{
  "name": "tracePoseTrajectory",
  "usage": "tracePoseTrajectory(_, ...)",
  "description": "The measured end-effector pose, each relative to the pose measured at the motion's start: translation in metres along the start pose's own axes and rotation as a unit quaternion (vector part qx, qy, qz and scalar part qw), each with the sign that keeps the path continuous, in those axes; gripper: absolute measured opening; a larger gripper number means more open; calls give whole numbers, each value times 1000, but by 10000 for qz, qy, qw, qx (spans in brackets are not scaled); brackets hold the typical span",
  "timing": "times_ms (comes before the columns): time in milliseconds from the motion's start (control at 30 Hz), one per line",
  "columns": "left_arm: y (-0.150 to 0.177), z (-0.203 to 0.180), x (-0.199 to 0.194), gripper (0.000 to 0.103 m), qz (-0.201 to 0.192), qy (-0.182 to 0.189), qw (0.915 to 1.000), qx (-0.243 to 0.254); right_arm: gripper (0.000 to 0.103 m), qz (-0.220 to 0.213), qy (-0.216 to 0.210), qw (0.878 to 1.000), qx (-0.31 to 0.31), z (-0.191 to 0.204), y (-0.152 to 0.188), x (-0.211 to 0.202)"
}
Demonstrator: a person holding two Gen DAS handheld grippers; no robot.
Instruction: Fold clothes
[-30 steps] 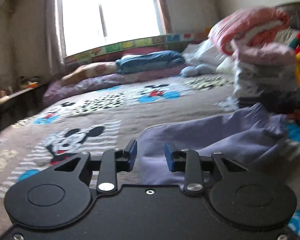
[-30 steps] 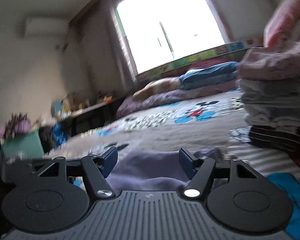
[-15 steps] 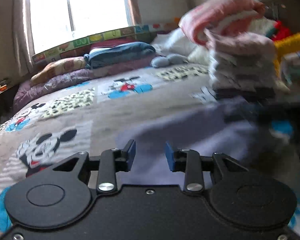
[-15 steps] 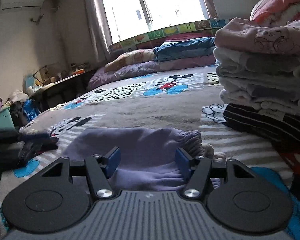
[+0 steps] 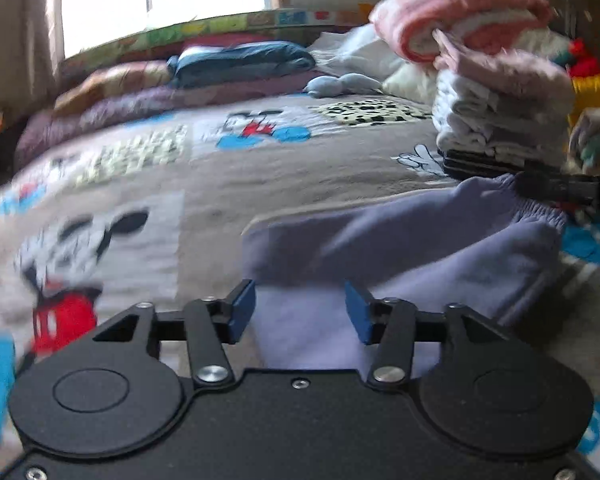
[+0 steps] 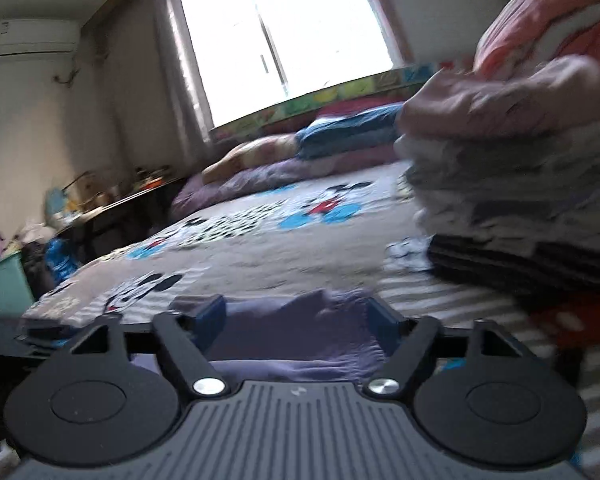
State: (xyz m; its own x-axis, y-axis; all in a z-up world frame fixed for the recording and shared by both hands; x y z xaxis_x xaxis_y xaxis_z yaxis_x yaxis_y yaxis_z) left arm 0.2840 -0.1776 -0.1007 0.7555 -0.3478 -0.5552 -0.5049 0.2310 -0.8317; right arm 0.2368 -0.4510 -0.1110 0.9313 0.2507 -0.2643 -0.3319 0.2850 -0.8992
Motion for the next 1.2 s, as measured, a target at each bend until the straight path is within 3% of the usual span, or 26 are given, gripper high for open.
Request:
tracePoseTrajectory(67,7,14,-6,56,115,199,9981,-574,83,136,206,9994,236,-8,4,-4)
tracePoseTrajectory(133,14,28,-9,58,209,499,9908,-1239,87,283,284,9966,723,-21,10,-3)
tracePoseTrajectory(300,34,49,4,61,447,1190,9539,-2720,93,579,338,9809,1825,-50,27,5)
tracePoseTrajectory(400,38,56,11,61,411,1413,9351,-3224,95,645,244,9753,2097,-56,33,13)
tracePoseTrajectory(500,32,58,20,61,411,1604,9220,-3500,95,628,113,9730,2217,-59,34,21)
tracePoseTrajectory(533,31,58,24,60,420,1663,9183,-3569,93,654,72,9737,2182,-57,33,24)
tracePoseTrajectory(667,31,54,33,37,505,1657,9077,-3823,78,783,45,9766,2000,-53,35,32)
tracePoseTrajectory(700,35,52,32,34,518,1676,9037,-3907,69,798,6,9761,2024,-53,35,33)
tracePoseTrajectory(767,47,47,22,34,557,1743,8931,-4110,65,777,-82,9732,2162,-57,35,32)
tracePoseTrajectory(900,55,34,5,31,630,1700,8980,-4009,63,801,-124,9731,2157,-56,34,32)
tracePoseTrajectory(1000,56,35,-5,13,624,1610,8991,-4023,62,826,-115,9735,2130,-55,34,33)
tracePoseTrajectory(1200,59,37,-24,9,611,1430,9009,-4051,55,937,-430,9647,2423,-43,37,21)
Point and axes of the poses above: each gripper's, at about its wrist camera, not at the fingertips, and x roughly the way its jaws point, z to its left, y to its underside, the point moved 5 cm from there along x, roughly the way its jaws point, and after that the axes turned 3 degrees about -y, right-handed, at the moved point
